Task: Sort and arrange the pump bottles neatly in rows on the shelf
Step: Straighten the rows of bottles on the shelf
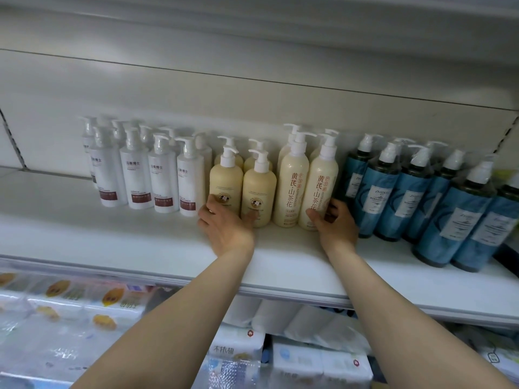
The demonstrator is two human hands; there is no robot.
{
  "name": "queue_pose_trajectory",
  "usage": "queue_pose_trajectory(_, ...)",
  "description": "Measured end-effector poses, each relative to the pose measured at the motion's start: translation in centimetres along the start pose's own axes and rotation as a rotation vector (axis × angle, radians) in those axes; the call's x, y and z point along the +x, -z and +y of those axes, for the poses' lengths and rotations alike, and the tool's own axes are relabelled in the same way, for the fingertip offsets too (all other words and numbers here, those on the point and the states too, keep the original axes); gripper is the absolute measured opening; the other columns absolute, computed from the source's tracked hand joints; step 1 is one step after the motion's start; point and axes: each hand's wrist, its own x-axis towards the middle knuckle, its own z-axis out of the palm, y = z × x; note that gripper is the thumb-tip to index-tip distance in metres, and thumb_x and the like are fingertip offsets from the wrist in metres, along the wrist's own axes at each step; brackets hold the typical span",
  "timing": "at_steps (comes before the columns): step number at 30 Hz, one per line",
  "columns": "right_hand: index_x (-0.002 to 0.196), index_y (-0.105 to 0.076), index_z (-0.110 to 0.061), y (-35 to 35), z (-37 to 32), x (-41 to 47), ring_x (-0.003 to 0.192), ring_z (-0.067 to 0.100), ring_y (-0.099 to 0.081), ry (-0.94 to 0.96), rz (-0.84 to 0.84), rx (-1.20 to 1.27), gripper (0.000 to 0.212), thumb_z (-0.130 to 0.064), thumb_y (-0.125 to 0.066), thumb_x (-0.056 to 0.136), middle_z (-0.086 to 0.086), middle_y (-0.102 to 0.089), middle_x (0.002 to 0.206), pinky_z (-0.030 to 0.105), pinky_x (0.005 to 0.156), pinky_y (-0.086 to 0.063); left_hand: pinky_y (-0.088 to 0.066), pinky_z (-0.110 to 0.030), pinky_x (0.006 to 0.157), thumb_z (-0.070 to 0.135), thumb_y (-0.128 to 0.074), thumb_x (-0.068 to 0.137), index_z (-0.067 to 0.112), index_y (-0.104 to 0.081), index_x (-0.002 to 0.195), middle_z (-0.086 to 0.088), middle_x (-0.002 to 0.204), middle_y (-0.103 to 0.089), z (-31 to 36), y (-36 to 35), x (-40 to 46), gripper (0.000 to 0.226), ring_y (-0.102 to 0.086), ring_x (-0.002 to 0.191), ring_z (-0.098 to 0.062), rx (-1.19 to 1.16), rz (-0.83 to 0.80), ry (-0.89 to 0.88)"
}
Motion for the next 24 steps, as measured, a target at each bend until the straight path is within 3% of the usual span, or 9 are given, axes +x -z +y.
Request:
queue_pose_trajectory(15,0.137,-0.055,-0.020,-0.01,-0.12,-0.29,0.116,0.020,-0.063,0.005,-0.006,-0.008,0.061,-0.041,-0.078,0.085,0.000,-0.066,0.131,0.028,0.093,-0.044,-0.025,-0.041,0.111,0.038,-0.087,0.069,0.006,-0.022,0.151,-0.018,0.150,-0.030,-0.35,0.05,-0.16,0.109,-0.028,0.134,-0.036,-0.079,0.003,-0.012)
queue_pose_trajectory(21,0.137,-0.055,-0.017,-0.06,-0.25,-0.44,0.118,0.021,-0.063,-0.013,-0.010,-0.001,0.062,-0.042,-0.078,0.085,0.001,-0.065,0.132,0.027,0.091,-0.043,-0.011,-0.039,0.123,0.055,-0.086,0.064,0.007,-0.002,0.158,-0.016,0.165,-0.004,-0.44,0.35,0.15,0.134,-0.005,0.152,-0.028,-0.131,-0.007,0.038)
queue_pose_trajectory(24,0.136,-0.056,-0.018,-0.05,-0.17,-0.45,0.117,0.021,-0.063,-0.020,-0.018,0.004,0.061,-0.042,-0.078,0.085,0.002,-0.066,0.132,0.028,0.091,-0.045,-0.012,-0.039,0.124,0.058,-0.084,0.064,0.005,0.005,0.157,-0.017,0.165,0.003,-0.41,0.25,0.58,0.140,-0.004,0.153,-0.027,-0.097,-0.050,0.050)
